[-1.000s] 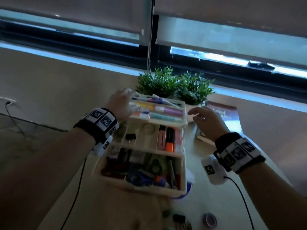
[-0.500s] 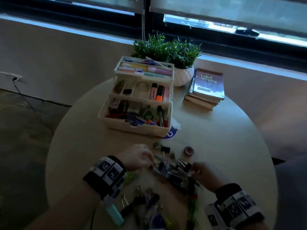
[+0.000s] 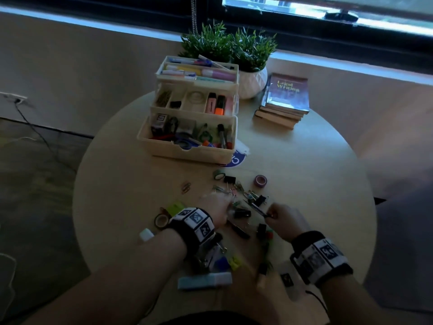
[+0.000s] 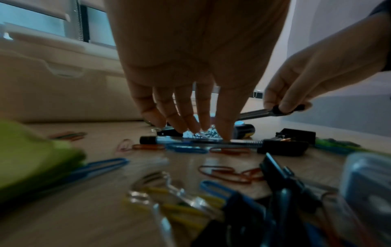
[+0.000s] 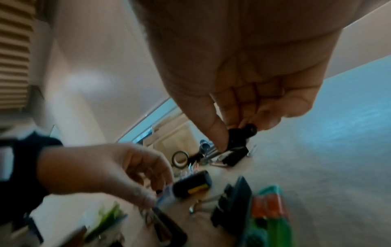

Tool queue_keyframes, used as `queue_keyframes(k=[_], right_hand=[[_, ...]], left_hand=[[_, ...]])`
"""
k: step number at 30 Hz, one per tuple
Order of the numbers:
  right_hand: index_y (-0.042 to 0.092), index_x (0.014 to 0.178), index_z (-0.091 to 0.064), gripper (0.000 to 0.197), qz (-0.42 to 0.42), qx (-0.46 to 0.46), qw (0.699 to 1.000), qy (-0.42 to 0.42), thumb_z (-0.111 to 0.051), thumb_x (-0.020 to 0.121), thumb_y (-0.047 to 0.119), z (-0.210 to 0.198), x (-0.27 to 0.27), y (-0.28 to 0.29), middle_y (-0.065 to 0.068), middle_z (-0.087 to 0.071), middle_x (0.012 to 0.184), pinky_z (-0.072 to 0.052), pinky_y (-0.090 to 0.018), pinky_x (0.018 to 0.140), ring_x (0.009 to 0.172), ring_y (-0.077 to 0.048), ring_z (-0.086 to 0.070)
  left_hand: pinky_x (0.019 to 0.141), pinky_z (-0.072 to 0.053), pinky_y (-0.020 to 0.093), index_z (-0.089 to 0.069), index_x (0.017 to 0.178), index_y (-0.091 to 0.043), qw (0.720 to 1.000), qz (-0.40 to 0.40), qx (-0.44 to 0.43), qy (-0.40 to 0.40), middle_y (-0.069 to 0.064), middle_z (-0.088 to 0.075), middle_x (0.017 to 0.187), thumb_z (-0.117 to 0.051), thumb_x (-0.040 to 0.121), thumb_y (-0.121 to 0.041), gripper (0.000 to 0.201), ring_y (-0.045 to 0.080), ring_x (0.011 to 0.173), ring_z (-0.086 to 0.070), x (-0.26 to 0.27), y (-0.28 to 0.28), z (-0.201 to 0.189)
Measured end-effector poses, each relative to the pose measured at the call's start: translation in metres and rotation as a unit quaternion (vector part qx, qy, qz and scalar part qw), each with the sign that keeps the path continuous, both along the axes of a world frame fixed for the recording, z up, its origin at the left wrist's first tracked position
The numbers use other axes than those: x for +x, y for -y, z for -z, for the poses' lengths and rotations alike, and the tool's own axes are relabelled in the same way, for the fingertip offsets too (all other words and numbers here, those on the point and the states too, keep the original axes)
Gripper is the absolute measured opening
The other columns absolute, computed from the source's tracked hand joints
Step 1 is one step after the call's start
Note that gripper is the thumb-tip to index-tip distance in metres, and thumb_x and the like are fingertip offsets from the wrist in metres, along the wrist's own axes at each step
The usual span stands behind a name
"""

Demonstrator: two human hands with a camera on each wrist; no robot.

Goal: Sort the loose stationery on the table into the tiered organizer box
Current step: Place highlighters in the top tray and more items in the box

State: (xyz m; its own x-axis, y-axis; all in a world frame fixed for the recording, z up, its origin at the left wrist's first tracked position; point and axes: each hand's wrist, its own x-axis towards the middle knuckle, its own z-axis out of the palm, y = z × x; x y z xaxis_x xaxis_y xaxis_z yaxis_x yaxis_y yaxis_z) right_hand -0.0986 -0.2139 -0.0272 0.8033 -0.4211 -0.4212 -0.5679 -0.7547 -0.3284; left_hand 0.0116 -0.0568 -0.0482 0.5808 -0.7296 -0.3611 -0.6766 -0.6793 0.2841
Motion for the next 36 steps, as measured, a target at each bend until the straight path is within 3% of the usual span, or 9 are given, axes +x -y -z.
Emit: queue_keyframes(k=[3, 8, 13, 20, 25, 27, 29, 32, 36], right_hand=[[0.008, 0.098, -0.066, 0.017, 0.03, 0.014, 0.998, 0.05, -0.059, 0.087, 0.019, -0.009, -0.015, 0.004, -0.011, -0.067, 0.098, -0.035, -0.022, 0.068, 0.087, -0.023, -0.058], [0.013, 0.085, -0.066, 0.004, 0.059, 0.059, 0.991, 0.103, -0.067, 0.081, 0.015, -0.011, -0.035, 0.008, -0.006, -0.065, 0.081, -0.037, -0.024, 0.064, 0.082, -0.022, -0.06], [0.021, 0.079, -0.058, 0.012, 0.036, 0.087, 0.988, 0.123, -0.067, 0.082, 0.014, -0.013, -0.032, 0.009, -0.001, -0.062, 0.075, -0.037, -0.01, 0.06, 0.074, -0.016, -0.057], [0.034, 0.071, -0.059, 0.026, 0.025, 0.128, 0.975, 0.182, -0.07, 0.079, 0.013, -0.034, -0.001, 0.027, -0.002, -0.069, 0.076, -0.044, -0.024, 0.062, 0.073, -0.018, -0.062], [0.033, 0.073, -0.065, 0.024, -0.011, 0.109, 0.965, 0.24, -0.072, 0.077, 0.01, -0.077, 0.069, 0.054, 0.002, -0.071, 0.078, -0.05, -0.03, 0.073, 0.066, 0.007, -0.06], [0.021, 0.08, -0.07, 0.014, -0.016, 0.098, 0.957, 0.272, -0.071, 0.077, 0.008, -0.095, 0.111, 0.065, 0.001, -0.069, 0.076, -0.049, -0.03, 0.073, 0.061, 0.013, -0.056], [0.014, 0.084, -0.071, 0.011, -0.023, 0.083, 0.951, 0.297, -0.071, 0.077, 0.006, -0.111, 0.158, 0.077, -0.001, -0.065, 0.073, -0.045, -0.027, 0.071, 0.058, 0.004, -0.056], [0.01, 0.088, -0.072, 0.011, -0.038, 0.045, 0.952, 0.301, -0.068, 0.079, 0.006, -0.128, 0.229, 0.091, -0.006, -0.064, 0.078, -0.043, -0.027, 0.07, 0.069, -0.016, -0.055], [0.004, 0.095, -0.071, 0.016, -0.071, -0.007, 0.959, 0.274, -0.064, 0.081, 0.006, -0.133, 0.308, 0.098, -0.014, -0.07, 0.095, -0.04, -0.024, 0.074, 0.089, -0.023, -0.061]], left_hand=[[0.1, -0.038, 0.037, -0.047, 0.127, -0.016, 1.0, -0.007, 0.007, 0.003, 0.006, -0.049, 0.129, -0.053, 0.09, -0.029, 0.039, 0.026, 0.121, -0.045, 0.003, -0.013, -0.001], [0.095, -0.038, 0.035, -0.056, 0.113, -0.019, 0.999, 0.014, 0.05, 0.012, 0.005, -0.052, 0.122, -0.053, 0.089, -0.018, 0.024, 0.024, 0.114, -0.046, 0.002, -0.029, 0.0], [0.095, -0.036, 0.036, -0.055, 0.113, -0.018, 0.998, 0.042, 0.05, 0.021, 0.005, -0.054, 0.12, -0.05, 0.091, -0.021, 0.023, 0.025, 0.114, -0.048, 0.005, -0.027, -0.006], [0.072, -0.039, 0.017, -0.064, 0.101, -0.008, 0.975, -0.033, -0.202, -0.089, 0.0, -0.065, 0.094, -0.048, 0.087, -0.026, 0.028, 0.001, 0.083, -0.055, 0.044, -0.052, -0.052], [0.066, -0.04, 0.008, -0.063, 0.1, -0.01, 0.948, -0.104, -0.302, 0.011, -0.007, -0.059, 0.083, -0.047, 0.094, -0.017, 0.018, -0.003, 0.072, -0.054, 0.116, -0.067, -0.1], [0.072, -0.046, 0.018, -0.061, 0.101, -0.007, 0.94, -0.13, -0.313, 0.029, 0.001, -0.06, 0.087, -0.046, 0.095, -0.014, 0.019, 0.011, 0.077, -0.059, 0.152, -0.067, -0.114], [0.075, -0.046, 0.032, -0.059, 0.1, -0.009, 0.941, -0.147, -0.298, 0.062, 0.008, -0.061, 0.09, -0.046, 0.095, -0.01, 0.015, 0.025, 0.083, -0.06, 0.191, -0.065, -0.128], [0.072, -0.038, 0.03, -0.058, 0.096, -0.015, 0.944, -0.157, -0.269, 0.108, 0.016, -0.062, 0.094, -0.048, 0.093, -0.006, 0.013, 0.03, 0.086, -0.057, 0.252, -0.057, -0.143], [0.071, -0.035, 0.024, -0.062, 0.103, -0.006, 0.938, -0.192, -0.25, 0.142, 0.015, -0.065, 0.101, -0.052, 0.092, -0.009, 0.016, 0.027, 0.086, -0.058, 0.324, -0.04, -0.151]])
